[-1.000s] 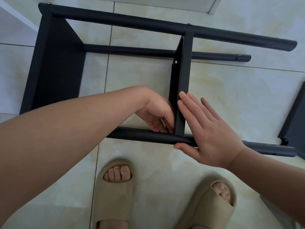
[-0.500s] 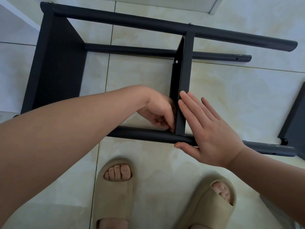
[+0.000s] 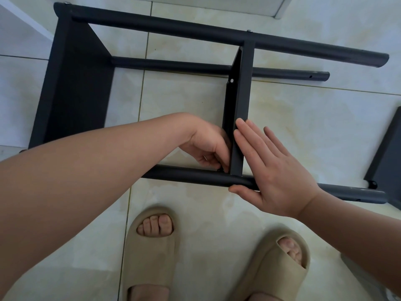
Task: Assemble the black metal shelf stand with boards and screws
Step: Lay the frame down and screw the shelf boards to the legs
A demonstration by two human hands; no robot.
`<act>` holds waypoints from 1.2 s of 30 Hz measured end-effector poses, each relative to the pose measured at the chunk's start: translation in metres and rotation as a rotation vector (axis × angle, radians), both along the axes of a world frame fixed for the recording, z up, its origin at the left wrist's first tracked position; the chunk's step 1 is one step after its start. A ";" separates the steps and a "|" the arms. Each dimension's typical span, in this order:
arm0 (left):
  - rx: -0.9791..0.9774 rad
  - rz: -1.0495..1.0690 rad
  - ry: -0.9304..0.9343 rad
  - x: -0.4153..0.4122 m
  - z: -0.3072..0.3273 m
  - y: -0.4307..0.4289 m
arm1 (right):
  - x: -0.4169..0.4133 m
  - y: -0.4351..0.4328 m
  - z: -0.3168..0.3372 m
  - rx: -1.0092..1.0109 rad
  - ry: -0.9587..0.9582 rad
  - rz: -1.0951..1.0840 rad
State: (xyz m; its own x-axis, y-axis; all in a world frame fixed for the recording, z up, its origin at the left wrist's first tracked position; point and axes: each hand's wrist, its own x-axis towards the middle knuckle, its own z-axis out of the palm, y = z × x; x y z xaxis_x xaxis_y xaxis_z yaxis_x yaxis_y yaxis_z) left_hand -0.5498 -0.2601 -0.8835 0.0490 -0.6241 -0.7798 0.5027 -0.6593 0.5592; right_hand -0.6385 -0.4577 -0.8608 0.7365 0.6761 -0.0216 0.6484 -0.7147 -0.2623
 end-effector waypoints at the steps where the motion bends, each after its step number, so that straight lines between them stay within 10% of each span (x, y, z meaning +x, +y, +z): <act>1: 0.001 0.003 -0.001 0.000 0.000 0.000 | 0.000 0.000 0.000 -0.001 -0.002 0.000; 36: -0.020 -0.036 -0.067 0.002 0.003 0.002 | 0.000 0.000 -0.001 -0.007 -0.011 -0.001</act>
State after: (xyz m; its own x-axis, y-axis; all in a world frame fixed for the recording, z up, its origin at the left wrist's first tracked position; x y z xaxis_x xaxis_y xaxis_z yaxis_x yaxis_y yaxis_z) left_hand -0.5480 -0.2583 -0.8803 0.0783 -0.6419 -0.7627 0.4398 -0.6644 0.6043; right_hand -0.6384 -0.4573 -0.8617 0.7372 0.6754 -0.0183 0.6507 -0.7171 -0.2497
